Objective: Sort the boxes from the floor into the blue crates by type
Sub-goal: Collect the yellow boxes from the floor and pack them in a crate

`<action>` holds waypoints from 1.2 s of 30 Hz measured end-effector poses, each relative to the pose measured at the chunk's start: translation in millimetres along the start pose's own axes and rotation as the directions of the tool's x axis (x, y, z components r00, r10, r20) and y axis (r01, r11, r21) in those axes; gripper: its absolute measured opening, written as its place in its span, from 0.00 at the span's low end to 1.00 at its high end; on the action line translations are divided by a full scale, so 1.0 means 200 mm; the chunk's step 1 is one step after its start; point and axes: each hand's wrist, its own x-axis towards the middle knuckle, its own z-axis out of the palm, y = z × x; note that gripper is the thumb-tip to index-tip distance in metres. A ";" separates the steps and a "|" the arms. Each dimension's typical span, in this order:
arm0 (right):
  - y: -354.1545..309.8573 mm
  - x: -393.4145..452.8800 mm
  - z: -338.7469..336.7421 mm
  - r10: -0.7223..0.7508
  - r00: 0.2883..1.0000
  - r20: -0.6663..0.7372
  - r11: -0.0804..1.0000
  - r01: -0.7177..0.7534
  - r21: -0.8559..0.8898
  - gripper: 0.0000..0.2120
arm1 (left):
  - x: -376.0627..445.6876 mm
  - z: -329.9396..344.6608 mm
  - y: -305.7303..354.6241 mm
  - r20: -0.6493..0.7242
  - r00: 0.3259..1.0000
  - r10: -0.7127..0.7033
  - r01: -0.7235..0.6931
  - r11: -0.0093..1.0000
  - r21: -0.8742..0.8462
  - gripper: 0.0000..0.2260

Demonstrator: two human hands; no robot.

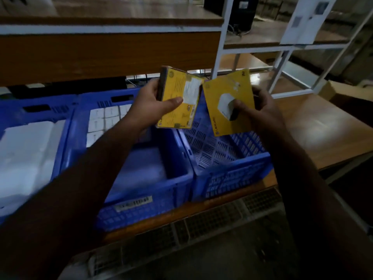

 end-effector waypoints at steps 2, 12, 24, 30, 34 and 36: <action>0.04 0.18 -0.01 0.008 0.999 0.036 0.991 -0.003 -0.136 0.29 | 0.17 0.01 -0.04 -0.009 0.999 -0.037 0.038 0.985 0.169 0.23; 0.28 0.91 0.00 0.089 0.954 0.285 0.784 0.110 -0.611 0.26 | 0.75 0.30 -0.07 0.058 0.998 0.010 -0.054 0.566 0.823 0.26; 0.53 1.41 0.09 0.150 0.741 0.654 0.514 0.507 -0.693 0.21 | 1.14 0.58 -0.40 0.015 0.981 -0.193 0.030 0.227 0.973 0.20; 0.71 1.53 0.28 0.175 0.752 0.636 0.460 0.508 -0.728 0.25 | 1.28 0.62 -0.67 -0.025 0.979 -0.201 0.061 0.177 0.982 0.19; 0.79 1.55 0.35 0.173 0.782 0.598 0.375 0.509 -0.774 0.18 | 1.34 0.63 -0.79 -0.055 0.984 -0.169 0.090 0.209 0.974 0.21; 0.78 1.57 0.37 0.171 0.789 0.590 0.331 0.518 -0.789 0.15 | 1.36 0.63 -0.84 -0.044 0.989 -0.144 0.075 0.219 0.973 0.14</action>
